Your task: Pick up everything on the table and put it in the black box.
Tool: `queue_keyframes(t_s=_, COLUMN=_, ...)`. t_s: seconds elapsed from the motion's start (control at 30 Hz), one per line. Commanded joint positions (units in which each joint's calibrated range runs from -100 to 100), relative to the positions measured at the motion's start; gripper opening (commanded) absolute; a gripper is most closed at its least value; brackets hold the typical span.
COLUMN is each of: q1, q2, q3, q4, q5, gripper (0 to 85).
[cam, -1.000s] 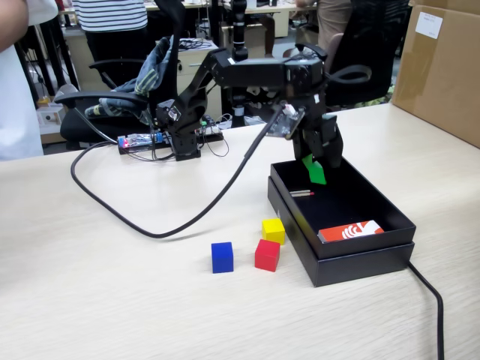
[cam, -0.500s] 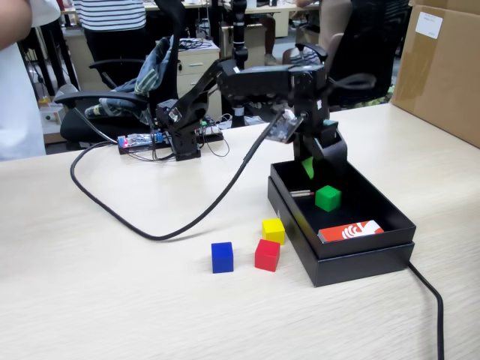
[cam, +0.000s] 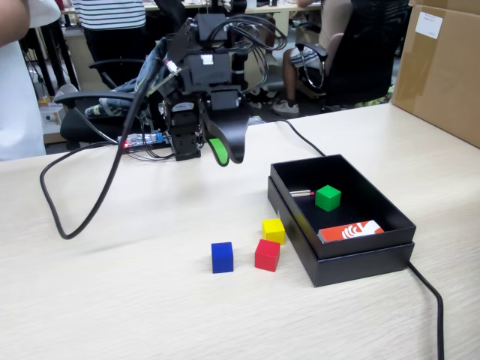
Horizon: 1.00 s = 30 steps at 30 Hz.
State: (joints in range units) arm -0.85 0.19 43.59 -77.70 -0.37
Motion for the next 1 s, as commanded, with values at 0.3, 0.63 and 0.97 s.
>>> queue_keyframes(t_s=0.3, q1=-1.51, q2=23.04, q3=14.98, q4=-0.96, q5=-0.68, gripper=46.4)
queue_keyframes(t_s=0.63, q1=-1.47, q2=34.75, q3=22.32, q4=-0.96, q5=-0.63, gripper=45.2)
queue_keyframes(t_s=0.97, q1=-1.32, q2=40.6, q3=23.32, q4=-1.39, q5=0.0, gripper=23.4)
